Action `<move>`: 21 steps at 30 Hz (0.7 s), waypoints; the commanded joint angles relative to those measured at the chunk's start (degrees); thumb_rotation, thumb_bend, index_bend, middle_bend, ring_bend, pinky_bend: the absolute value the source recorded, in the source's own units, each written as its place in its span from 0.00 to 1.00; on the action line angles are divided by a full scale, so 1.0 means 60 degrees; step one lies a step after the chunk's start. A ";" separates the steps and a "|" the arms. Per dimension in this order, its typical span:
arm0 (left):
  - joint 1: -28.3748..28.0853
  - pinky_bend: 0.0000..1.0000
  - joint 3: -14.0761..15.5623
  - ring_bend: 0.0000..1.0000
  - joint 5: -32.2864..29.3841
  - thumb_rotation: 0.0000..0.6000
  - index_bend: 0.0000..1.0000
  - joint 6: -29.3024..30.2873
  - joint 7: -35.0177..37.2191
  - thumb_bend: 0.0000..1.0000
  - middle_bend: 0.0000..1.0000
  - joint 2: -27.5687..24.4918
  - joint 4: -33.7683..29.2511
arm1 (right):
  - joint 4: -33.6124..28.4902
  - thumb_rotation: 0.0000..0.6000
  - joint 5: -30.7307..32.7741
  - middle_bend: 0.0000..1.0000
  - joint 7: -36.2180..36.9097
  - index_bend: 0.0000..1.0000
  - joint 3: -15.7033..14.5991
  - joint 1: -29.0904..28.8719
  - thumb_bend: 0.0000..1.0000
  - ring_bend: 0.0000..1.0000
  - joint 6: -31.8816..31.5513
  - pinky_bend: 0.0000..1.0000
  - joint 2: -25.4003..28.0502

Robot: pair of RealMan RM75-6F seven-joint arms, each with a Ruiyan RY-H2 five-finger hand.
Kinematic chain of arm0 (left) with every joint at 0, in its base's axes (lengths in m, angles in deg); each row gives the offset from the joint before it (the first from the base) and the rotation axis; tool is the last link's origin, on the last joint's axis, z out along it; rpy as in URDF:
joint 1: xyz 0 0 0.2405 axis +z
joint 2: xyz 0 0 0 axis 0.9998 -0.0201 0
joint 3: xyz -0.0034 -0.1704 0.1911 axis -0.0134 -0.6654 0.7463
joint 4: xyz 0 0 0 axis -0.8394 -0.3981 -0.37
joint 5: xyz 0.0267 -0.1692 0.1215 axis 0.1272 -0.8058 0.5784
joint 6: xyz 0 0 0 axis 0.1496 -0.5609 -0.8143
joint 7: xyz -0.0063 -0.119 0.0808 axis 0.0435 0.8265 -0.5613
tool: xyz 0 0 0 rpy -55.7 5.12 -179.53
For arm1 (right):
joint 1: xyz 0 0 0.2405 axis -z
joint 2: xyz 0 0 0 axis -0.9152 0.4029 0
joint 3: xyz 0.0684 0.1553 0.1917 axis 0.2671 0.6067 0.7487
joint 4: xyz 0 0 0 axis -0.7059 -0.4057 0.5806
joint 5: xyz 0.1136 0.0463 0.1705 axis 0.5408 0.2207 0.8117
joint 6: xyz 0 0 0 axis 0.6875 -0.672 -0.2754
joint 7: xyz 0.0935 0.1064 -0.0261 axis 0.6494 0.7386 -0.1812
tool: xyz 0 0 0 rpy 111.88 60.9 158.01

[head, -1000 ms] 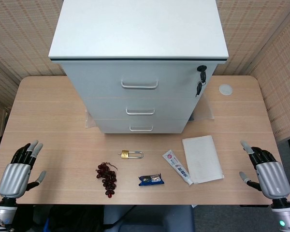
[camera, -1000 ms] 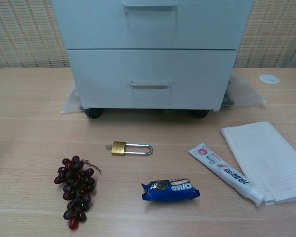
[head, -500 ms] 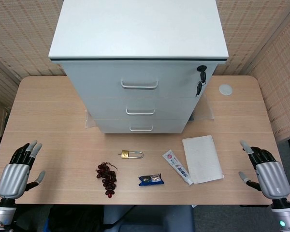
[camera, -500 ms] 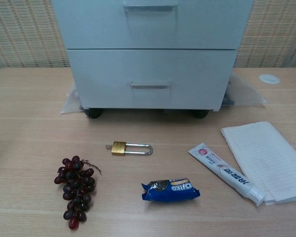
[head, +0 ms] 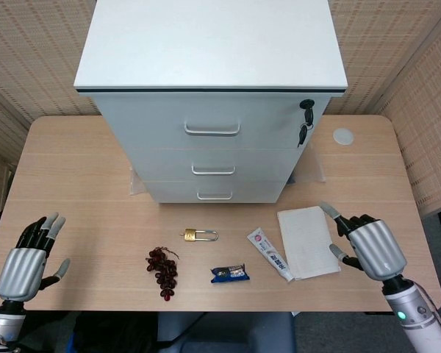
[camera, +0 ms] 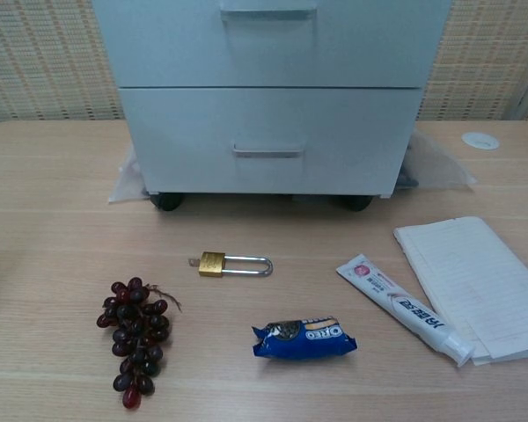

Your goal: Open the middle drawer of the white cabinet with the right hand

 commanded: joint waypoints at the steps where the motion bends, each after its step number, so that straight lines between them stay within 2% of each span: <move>1: -0.0006 0.10 -0.0005 0.00 0.0007 1.00 0.02 0.0002 0.0007 0.33 0.00 -0.0016 -0.0005 | -0.0559 1.00 0.0175 0.70 -0.0591 0.15 0.0469 -0.0670 0.30 0.72 0.0712 0.74 0.0118; 4: -0.0012 0.10 -0.0003 0.00 0.0038 1.00 0.02 0.0012 0.0023 0.33 0.00 -0.0039 -0.0003 | -0.0998 1.00 0.0662 0.79 -0.1147 0.17 0.0813 -0.1201 0.32 0.80 0.1405 0.80 0.0138; 7: -0.0009 0.10 0.0003 0.00 0.0018 1.00 0.02 -0.0001 0.0054 0.33 0.00 -0.0053 0.0024 | -0.1310 1.00 0.1195 0.82 -0.1796 0.17 0.1121 -0.1678 0.33 0.84 0.1968 0.82 0.0065; 15: -0.0001 0.10 0.0020 0.00 0.0020 1.00 0.02 -0.0005 0.0126 0.33 0.00 -0.0077 0.0080 | -0.1826 1.00 0.2952 0.85 -0.2924 0.17 0.1823 -0.2847 0.33 0.87 0.3100 0.83 -0.0220; 21: 0.0024 0.10 0.0050 0.00 0.0044 1.00 0.02 0.0016 0.0140 0.33 0.00 -0.0095 0.0085 | -0.2065 1.00 0.3784 0.86 -0.3482 0.19 0.2072 -0.3509 0.34 0.87 0.3493 0.83 -0.0238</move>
